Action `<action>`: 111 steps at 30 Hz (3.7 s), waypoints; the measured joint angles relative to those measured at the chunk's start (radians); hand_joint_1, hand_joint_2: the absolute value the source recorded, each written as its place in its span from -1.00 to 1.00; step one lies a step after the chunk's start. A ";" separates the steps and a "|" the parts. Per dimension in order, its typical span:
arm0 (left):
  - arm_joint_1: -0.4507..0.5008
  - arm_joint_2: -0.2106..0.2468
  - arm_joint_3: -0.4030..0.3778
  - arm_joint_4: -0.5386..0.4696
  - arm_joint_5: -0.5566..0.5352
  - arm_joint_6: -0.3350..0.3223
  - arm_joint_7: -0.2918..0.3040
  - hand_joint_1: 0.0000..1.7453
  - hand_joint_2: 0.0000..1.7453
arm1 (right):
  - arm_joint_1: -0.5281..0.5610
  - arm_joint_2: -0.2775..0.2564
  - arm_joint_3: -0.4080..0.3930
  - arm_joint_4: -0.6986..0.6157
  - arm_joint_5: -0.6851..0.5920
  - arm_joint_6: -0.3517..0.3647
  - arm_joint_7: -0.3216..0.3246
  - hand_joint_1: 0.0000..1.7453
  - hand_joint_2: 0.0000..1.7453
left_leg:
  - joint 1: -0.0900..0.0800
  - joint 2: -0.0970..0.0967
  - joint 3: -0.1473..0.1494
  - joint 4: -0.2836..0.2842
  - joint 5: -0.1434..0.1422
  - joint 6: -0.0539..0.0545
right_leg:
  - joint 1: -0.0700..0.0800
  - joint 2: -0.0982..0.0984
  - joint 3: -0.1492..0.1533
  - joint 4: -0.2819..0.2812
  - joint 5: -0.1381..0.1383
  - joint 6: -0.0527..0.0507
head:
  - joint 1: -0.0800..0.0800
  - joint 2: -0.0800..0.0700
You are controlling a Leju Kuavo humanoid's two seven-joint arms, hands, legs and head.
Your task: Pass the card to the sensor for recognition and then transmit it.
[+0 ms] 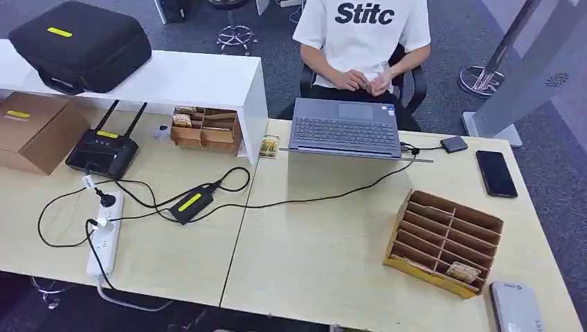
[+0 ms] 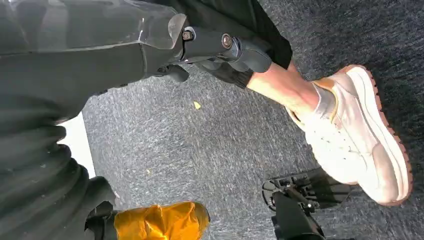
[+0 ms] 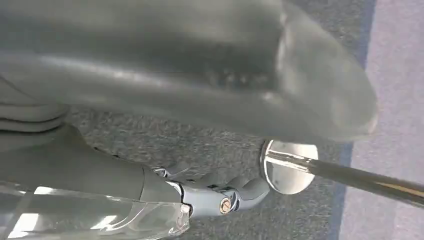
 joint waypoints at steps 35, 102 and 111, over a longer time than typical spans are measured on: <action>-0.004 -0.033 0.002 0.000 -0.013 -0.010 -0.007 -1.00 1.00 | 0.064 -0.012 0.052 0.133 0.025 -0.019 0.034 -1.00 -1.00 | 0.000 0.000 0.000 0.000 0.000 0.000 | 0.000 0.000 0.000 -0.001 0.000 0.000 | 0.000 0.000; 0.044 -0.131 -0.119 0.001 0.088 0.045 -0.126 -1.00 1.00 | 0.513 0.447 -0.026 -1.559 0.095 0.674 -0.074 -1.00 1.00 | -0.002 -0.017 -0.002 -0.001 -0.004 0.002 | -0.002 -0.017 0.009 0.003 -0.011 0.003 | 0.000 0.000; 0.044 -0.120 -0.114 0.002 0.114 0.022 -0.093 -1.00 1.00 | 0.495 0.282 0.866 -1.746 0.456 0.086 -0.001 -1.00 1.00 | 0.000 -0.012 -0.001 -0.001 -0.003 -0.001 | 0.000 -0.012 0.009 0.002 -0.011 -0.001 | 0.000 0.000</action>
